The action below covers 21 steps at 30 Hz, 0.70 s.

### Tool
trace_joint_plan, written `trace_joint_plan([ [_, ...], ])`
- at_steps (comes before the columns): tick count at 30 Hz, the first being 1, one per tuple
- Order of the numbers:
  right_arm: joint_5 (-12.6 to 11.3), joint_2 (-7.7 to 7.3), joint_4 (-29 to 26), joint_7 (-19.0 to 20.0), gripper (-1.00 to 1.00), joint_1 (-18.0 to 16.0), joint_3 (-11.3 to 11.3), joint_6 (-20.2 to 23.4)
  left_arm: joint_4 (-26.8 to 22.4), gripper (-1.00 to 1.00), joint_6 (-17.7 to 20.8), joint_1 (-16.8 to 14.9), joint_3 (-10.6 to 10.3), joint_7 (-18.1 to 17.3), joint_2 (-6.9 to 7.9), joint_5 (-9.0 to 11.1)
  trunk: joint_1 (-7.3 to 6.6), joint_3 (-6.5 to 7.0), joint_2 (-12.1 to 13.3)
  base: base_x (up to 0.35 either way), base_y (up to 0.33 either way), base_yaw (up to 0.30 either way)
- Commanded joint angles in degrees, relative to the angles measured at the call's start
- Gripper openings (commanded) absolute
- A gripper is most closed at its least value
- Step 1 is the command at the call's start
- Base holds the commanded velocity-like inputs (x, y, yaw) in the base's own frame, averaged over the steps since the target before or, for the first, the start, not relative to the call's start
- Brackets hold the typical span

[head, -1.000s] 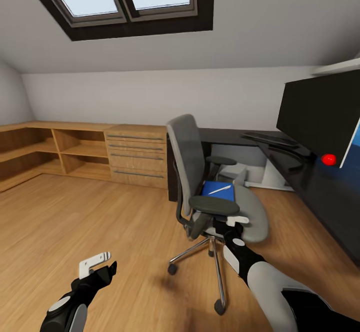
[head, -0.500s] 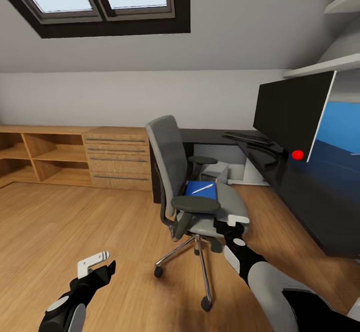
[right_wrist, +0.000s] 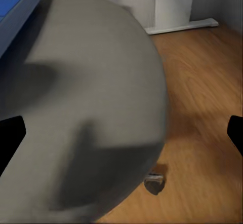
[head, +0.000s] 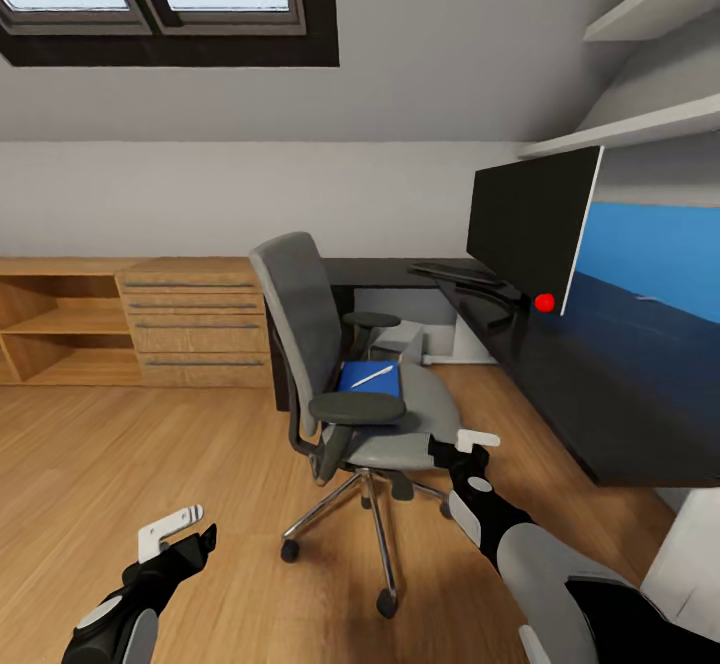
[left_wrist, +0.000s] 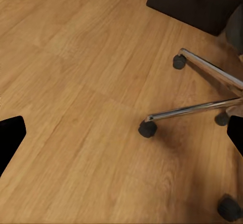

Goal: In the bedroom, organize the workspace by keeping the computer under the desk, ensuring the monitor is on the desk, placing the keyboard on the desk next to the monitor, placing the mouse on the desk next to the keyboard, moving the folder from the swivel chair onto the desk next to the mouse, stacking the notebook on top of the folder with the pen on top of the notebook, and positioning the swivel chair next to the desk.

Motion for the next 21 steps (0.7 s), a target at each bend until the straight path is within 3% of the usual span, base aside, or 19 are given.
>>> trace_joint_plan([
  [1, 0.1, 0.04, 0.1, 0.0, 1.00, -0.1, -0.4, -0.3, -0.1, 1.00, 0.2, 0.0, 0.2, 0.4, -0.03, 0.6, -0.01, -0.06, 0.0, 0.000, 0.000, -0.153],
  [7, 0.1, 0.35, 0.1, 0.1, 1.00, -0.1, -0.3, -0.3, -0.8, 1.00, 0.2, 0.0, 1.7, 0.5, -0.04, 1.0, -0.01, -0.06, 0.0, 0.000, 0.000, -0.056],
  [15, -0.5, 0.35, 0.1, 0.1, 1.00, 0.0, -1.0, -0.1, -1.1, 1.00, 0.2, 0.0, 3.0, 0.5, 0.09, 4.3, -0.01, -0.06, 0.0, 0.000, 0.000, -0.009],
  [19, -3.9, 0.36, 0.0, 0.2, 1.00, 0.0, -3.5, 0.0, -1.1, 1.00, 0.2, 0.0, 3.3, 0.6, 0.24, 5.0, -0.01, -0.06, 0.0, 0.000, 0.000, -0.002],
  [21, -7.6, 0.41, -0.2, 0.3, 1.00, -0.1, -5.6, 0.2, -1.1, 1.00, 0.2, 0.0, 3.3, 0.6, 0.32, 5.3, -0.01, -0.06, 0.0, 0.000, 0.000, 0.000],
])
